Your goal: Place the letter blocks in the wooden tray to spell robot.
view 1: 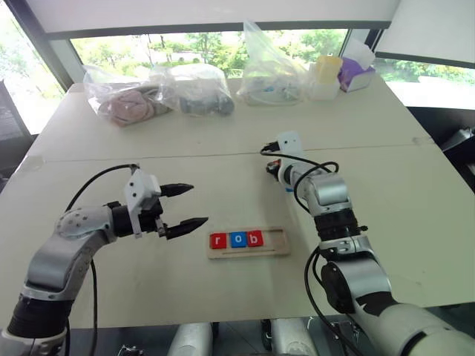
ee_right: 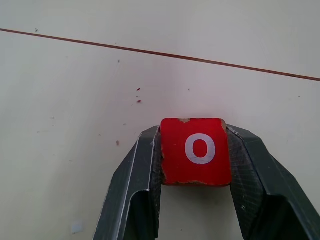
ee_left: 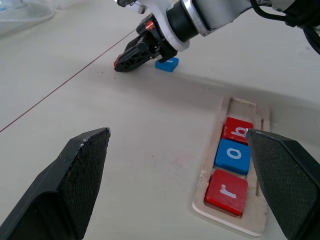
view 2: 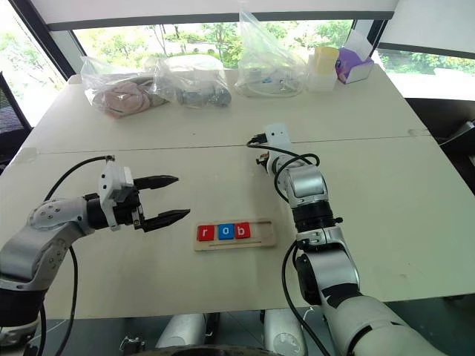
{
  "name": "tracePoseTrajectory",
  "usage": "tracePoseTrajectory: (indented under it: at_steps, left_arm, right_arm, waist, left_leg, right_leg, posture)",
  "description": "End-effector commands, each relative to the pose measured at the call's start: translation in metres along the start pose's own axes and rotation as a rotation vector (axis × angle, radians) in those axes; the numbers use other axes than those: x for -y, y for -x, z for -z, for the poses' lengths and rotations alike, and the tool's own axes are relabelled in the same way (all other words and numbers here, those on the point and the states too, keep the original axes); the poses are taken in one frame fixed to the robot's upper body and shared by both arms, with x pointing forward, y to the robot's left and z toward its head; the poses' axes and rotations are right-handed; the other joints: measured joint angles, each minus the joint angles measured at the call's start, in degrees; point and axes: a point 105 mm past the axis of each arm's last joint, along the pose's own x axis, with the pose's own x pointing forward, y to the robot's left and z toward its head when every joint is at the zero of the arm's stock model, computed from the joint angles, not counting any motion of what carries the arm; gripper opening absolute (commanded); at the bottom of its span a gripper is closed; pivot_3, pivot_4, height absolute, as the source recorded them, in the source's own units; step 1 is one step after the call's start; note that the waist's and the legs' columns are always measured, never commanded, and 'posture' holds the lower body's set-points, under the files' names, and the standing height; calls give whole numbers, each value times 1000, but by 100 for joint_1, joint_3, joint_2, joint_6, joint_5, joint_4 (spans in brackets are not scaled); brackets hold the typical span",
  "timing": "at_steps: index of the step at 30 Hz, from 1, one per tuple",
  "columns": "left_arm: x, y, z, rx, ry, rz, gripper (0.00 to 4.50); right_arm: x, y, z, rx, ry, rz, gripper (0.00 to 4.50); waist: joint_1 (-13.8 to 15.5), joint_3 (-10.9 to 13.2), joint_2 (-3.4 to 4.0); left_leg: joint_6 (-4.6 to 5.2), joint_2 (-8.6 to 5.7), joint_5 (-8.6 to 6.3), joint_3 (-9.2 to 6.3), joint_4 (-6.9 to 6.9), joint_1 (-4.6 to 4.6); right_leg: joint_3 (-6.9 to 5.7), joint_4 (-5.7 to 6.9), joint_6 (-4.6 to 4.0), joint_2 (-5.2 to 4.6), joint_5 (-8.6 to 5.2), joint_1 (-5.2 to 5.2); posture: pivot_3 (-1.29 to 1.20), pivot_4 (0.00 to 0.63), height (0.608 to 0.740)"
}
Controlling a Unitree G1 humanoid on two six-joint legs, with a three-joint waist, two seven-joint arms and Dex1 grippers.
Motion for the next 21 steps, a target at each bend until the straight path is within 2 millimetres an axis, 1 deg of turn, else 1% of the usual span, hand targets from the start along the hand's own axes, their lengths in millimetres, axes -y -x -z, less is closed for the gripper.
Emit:
tracePoseTrajectory:
  at_steps: [1,2,4,7,11,13,16,18,21]
  left_arm:
    - [4,2,-7,9,-33,38,4500]
    - [4,1,-6,9,-33,46,4500]
    - [3,0,-7,12,-33,63,4500]
    - [6,0,-5,4,-53,116,4500]
    - [11,0,-2,5,-71,185,4500]
    - [9,0,-4,21,-90,196,4500]
    - [4,-2,-5,24,-96,212,4500]
    - [2,-4,-6,42,-114,218,4500]
    - [0,-6,-7,62,-117,230,4500]
  right_arm:
    - [3,17,-16,55,50,-18,1202]
    - [5,25,-19,71,83,-33,1202]
    - [17,49,-16,70,155,-47,1202]
    - [37,86,3,7,147,-52,1202]
    - [50,121,33,-87,124,-47,1202]
    - [54,134,45,-109,113,-40,1202]
    - [49,147,58,-99,101,-57,1202]
    - [46,153,66,-96,93,-54,1202]
    - [47,158,76,-102,73,-25,1202]
  waist:
    - [12,0,0]
    - [24,1,1]
    - [63,2,3]
    - [64,2,2]
    - [6,1,1]
    - [17,1,1]
    - [46,1,1]
    - [54,1,1]
    - [50,0,0]
  left_leg:
    - [0,0,0,0,0,0]
    - [0,0,0,-1,-1,-1]
    - [0,-1,0,-3,-1,-4]
    - [3,-2,-2,-8,0,-12]
    - [7,2,-4,1,-3,-9]
    - [7,9,-4,1,-3,-6]
    - [8,13,-4,0,2,-5]
    - [8,12,-3,1,6,-5]
    - [8,10,-3,3,10,-6]
  right_leg:
    - [0,0,0,0,0,0]
    - [0,-1,0,0,0,0]
    - [-1,-3,0,-1,0,0]
    - [-3,-13,2,-5,-2,2]
    - [-2,-19,3,-4,-3,3]
    - [-3,-17,1,3,-3,3]
    - [-4,-14,-3,8,-1,3]
    - [-4,-15,-4,7,-2,7]
    - [-3,-19,-3,0,-2,11]
  posture:
    - [0,150,740]
    - [0,150,740]
    - [0,150,740]
    - [0,150,740]
    - [0,150,740]
    - [0,150,740]
    - [0,150,740]
    - [0,150,740]
    - [0,150,740]
